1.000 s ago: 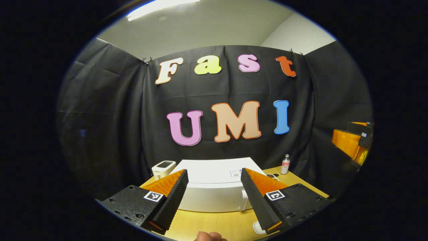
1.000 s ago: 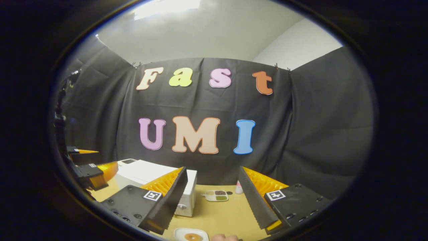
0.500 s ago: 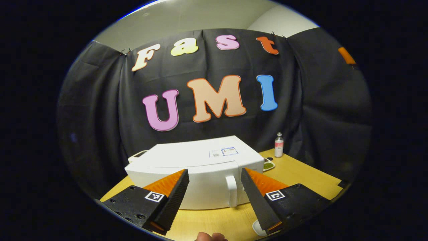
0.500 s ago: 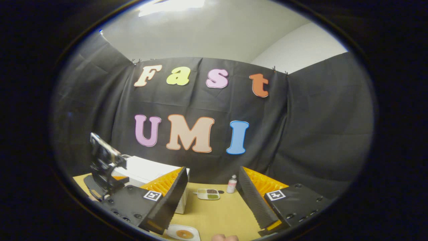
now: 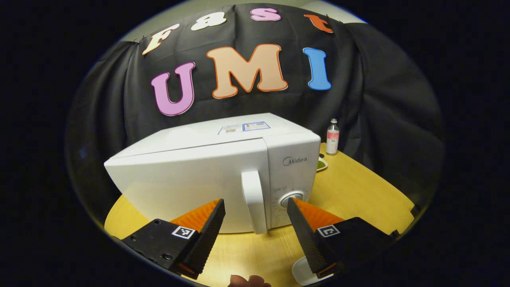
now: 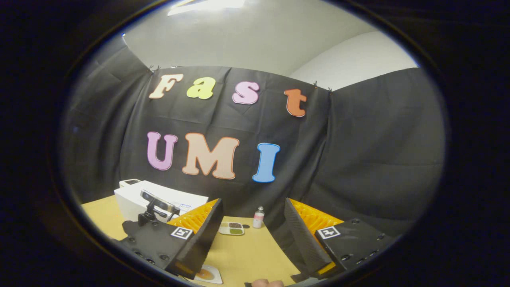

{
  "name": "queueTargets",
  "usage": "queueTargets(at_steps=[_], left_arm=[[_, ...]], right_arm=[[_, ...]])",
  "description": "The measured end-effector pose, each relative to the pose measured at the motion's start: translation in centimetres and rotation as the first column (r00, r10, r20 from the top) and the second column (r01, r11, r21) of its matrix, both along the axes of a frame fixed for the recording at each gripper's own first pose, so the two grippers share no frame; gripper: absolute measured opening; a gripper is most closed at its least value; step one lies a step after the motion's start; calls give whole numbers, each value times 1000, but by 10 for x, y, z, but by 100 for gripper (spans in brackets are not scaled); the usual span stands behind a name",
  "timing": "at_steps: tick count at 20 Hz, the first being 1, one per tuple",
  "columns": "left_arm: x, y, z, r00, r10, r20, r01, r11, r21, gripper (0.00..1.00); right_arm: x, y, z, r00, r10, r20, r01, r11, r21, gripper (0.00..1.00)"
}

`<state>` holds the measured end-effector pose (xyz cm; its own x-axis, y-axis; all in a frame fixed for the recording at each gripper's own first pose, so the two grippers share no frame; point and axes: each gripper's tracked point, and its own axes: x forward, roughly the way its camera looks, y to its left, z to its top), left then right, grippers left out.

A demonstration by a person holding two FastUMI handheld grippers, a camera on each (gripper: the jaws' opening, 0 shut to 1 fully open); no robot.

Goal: Open the microwave oven with the left hand, put the food in, and close the microwave oven.

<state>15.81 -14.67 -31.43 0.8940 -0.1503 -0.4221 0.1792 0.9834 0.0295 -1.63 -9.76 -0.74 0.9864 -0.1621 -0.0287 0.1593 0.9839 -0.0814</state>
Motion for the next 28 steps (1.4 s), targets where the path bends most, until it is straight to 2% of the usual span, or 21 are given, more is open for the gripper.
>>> queueTargets(at_steps=[3, 7, 9, 10, 12, 15, 19, 24, 28], left_arm=[[6, -1, -15, 999, 20, -43, -20, 1000, -1, 95], [14, -3, -14, 999, 25, -33, -25, 1000, 19, 94], [16, 2, -15, 998, 52, -35, -51, 998, 38, 77], [17, 5, -19, 997, 58, -50, -56, 997, 47, 49], [14, 0, -22, 997, 39, -63, -37, 999, 34, 24], [13, 0, -18, 998, 24, -55, -24, 1000, -4, 17], [15, 0, -18, 999, 19, -50, -19, 1000, 5, 6], [14, -1, -15, 999, 7, -47, -8, 1000, -18, 4], [11, -1, -18, 996, -4, -92, 0, 999, -45, 4]], right_arm=[[-3, -12, -3, 1000, -21, -11, 21, 1000, 1, 96], [-4, -23, -4, 999, -37, -13, 37, 999, -6, 96], [-3, -26, -5, 999, -41, -16, 41, 999, -5, 96], [-3, -27, -4, 999, -42, -16, 42, 999, -4, 96], [-2, -27, -5, 999, -38, -16, 38, 999, -2, 96], [0, -24, -5, 999, -28, -16, 28, 1000, 6, 97], [0, -18, -6, 1000, -12, -15, 12, 1000, 11, 97], [-1, -14, -6, 1000, -3, -9, 3, 1000, 10, 97], [1, -23, -2, 1000, -23, 6, 23, 1000, 11, 97]])
